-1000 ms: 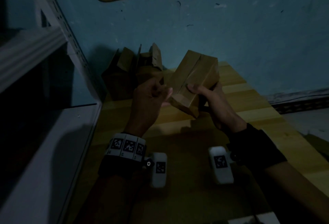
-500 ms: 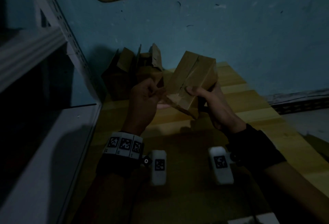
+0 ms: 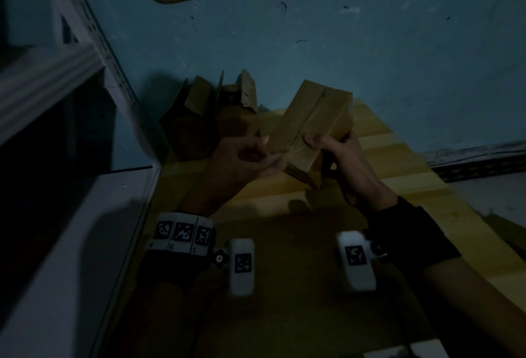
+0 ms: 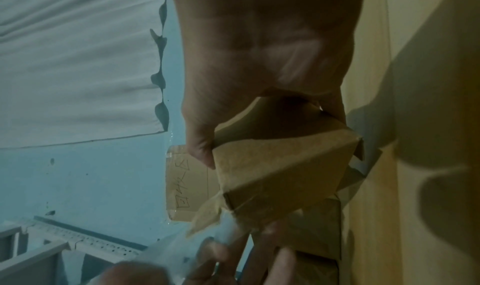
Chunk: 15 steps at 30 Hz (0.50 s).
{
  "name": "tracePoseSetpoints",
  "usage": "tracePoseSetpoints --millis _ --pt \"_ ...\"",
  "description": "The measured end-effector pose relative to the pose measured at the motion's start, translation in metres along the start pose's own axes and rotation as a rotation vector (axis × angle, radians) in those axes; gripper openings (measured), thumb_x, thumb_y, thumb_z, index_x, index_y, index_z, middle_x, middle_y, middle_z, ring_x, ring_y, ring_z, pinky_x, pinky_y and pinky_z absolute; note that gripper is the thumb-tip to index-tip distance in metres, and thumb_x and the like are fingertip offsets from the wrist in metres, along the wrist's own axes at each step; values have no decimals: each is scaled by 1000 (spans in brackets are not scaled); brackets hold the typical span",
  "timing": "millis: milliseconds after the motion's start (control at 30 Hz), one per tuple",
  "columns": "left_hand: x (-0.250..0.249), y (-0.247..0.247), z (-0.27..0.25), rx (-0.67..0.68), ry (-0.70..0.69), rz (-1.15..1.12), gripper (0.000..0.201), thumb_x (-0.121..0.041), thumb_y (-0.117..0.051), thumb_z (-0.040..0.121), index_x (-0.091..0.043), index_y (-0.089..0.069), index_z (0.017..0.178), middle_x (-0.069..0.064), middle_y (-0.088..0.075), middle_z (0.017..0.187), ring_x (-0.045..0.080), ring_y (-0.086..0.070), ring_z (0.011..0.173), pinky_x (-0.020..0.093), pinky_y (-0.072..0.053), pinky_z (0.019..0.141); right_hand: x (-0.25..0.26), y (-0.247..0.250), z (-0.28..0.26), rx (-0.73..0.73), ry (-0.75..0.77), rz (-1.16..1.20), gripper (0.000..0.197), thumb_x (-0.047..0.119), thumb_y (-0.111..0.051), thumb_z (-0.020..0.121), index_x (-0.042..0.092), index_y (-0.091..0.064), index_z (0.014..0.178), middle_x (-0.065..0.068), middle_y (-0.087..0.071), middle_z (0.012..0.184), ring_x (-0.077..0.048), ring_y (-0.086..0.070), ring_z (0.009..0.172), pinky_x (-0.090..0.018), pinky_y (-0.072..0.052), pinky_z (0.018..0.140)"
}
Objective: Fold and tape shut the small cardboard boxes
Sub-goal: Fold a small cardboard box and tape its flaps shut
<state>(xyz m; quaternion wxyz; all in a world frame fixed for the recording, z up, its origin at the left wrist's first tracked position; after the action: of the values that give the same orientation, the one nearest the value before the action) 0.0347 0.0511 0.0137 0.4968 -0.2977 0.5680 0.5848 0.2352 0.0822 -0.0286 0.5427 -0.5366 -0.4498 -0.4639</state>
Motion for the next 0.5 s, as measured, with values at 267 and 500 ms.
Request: tracePoseSetpoints --millis 267,500 --pt "-6 -15 -1 23 -46 314 71 -73 -79 41 -20 -58 85 -12 -56 99 0 -53 90 21 -43 76 0 -4 1 -11 24 -19 101 40 -87 65 22 -33 149 4 -65 130 -12 -71 106 -29 -60 73" --pt "1 -18 8 -118 -215 572 29 -44 -66 88 -24 -48 77 -1 -48 102 10 -50 85 22 -41 69 -10 -13 0 -21 -27 -49 112 50 -89 63 28 -23 150 3 -61 130 -20 -69 109 -41 -62 71"
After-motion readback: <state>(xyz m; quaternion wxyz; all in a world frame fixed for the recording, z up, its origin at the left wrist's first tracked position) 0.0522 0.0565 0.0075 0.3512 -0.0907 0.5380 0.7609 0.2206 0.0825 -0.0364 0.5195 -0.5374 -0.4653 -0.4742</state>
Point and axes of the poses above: each hand's wrist, its own z-axis towards the middle knuckle, its own y-axis out of the back of the hand, x = y × z, the point moved 5 cm from there along z, towards the middle knuckle
